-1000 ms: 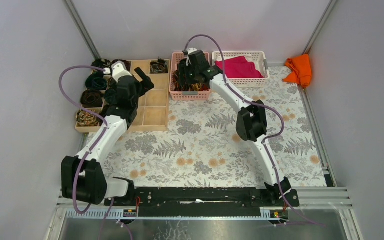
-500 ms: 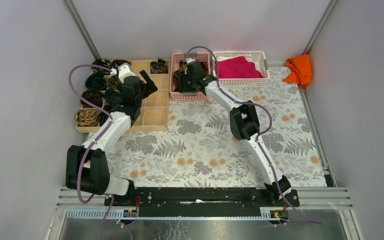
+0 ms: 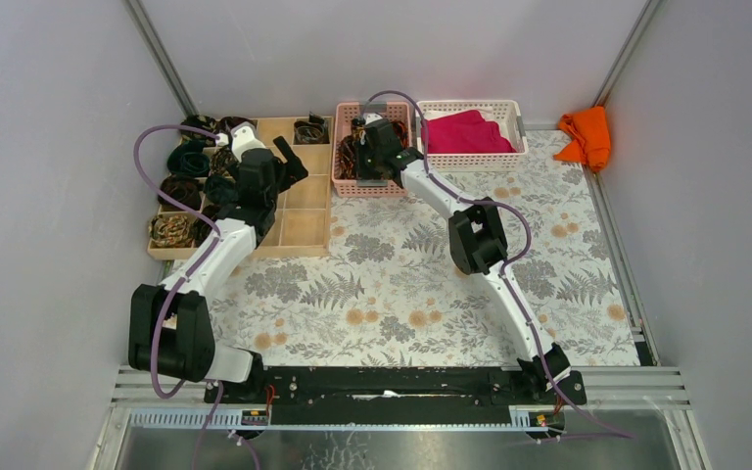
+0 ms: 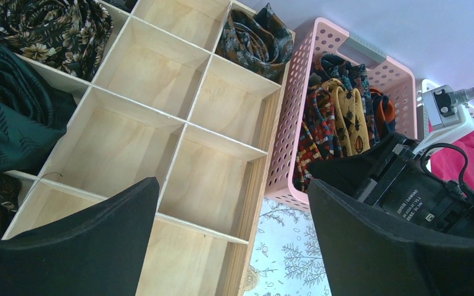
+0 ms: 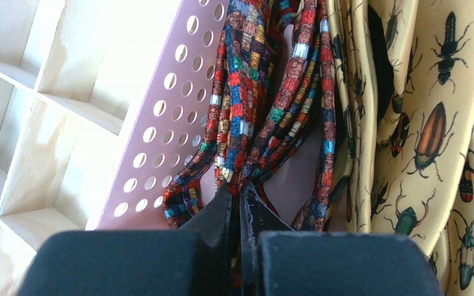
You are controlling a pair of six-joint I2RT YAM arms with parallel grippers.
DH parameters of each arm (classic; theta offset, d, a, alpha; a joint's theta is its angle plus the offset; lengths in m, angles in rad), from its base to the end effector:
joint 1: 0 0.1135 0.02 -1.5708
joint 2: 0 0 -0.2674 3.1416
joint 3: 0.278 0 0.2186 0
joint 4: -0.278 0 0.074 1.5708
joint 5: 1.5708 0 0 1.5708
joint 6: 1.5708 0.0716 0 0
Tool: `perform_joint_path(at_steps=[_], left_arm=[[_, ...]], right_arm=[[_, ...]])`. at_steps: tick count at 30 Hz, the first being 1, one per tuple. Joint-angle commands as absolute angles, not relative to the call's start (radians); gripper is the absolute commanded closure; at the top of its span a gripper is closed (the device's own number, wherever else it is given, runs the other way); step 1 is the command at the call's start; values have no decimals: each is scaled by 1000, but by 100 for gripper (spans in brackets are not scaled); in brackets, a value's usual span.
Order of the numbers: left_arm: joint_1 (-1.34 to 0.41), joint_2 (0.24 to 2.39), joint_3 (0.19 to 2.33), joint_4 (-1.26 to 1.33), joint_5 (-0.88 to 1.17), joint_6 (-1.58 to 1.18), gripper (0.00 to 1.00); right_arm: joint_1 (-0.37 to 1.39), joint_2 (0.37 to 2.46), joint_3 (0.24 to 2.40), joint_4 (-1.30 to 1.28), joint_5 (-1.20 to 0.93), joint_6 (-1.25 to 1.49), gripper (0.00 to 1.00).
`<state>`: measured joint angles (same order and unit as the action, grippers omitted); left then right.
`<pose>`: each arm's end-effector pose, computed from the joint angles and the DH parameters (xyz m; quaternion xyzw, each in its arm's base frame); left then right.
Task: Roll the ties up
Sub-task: Pick up the tie from the bin.
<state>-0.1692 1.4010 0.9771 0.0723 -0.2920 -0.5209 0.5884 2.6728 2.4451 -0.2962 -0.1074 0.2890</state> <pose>0.3238 -0.0344 0.2962 -0.2239 0.7841 -0.0794 0.5734 0.4970 0.3408 0.1727 -0.1555 0.8512 0.2541 0.4321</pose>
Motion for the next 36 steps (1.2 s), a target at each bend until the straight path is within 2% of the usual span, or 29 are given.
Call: perform_joint_path(at_steps=[1, 8, 15, 21, 28, 36], left_arm=[[-166, 1392, 980, 112, -297, -511, 2], [-166, 1387, 978, 115, -286, -520, 2], [-166, 1375, 977, 125, -241, -527, 2], [-176, 1322, 960, 136, -180, -554, 3], [-269, 1258, 918, 198, -103, -578, 3], [-431, 1230, 938, 185, -106, -558, 4]], right_arm=[[594, 2591, 2432, -203, -107, 282, 100], [594, 2399, 2366, -138, -107, 248, 100], [594, 2155, 2168, -117, -141, 242, 100], [596, 1864, 1887, -59, -156, 271, 100], [619, 1544, 1707, -103, -102, 251, 100], [623, 1190, 1502, -184, 78, 242, 100]])
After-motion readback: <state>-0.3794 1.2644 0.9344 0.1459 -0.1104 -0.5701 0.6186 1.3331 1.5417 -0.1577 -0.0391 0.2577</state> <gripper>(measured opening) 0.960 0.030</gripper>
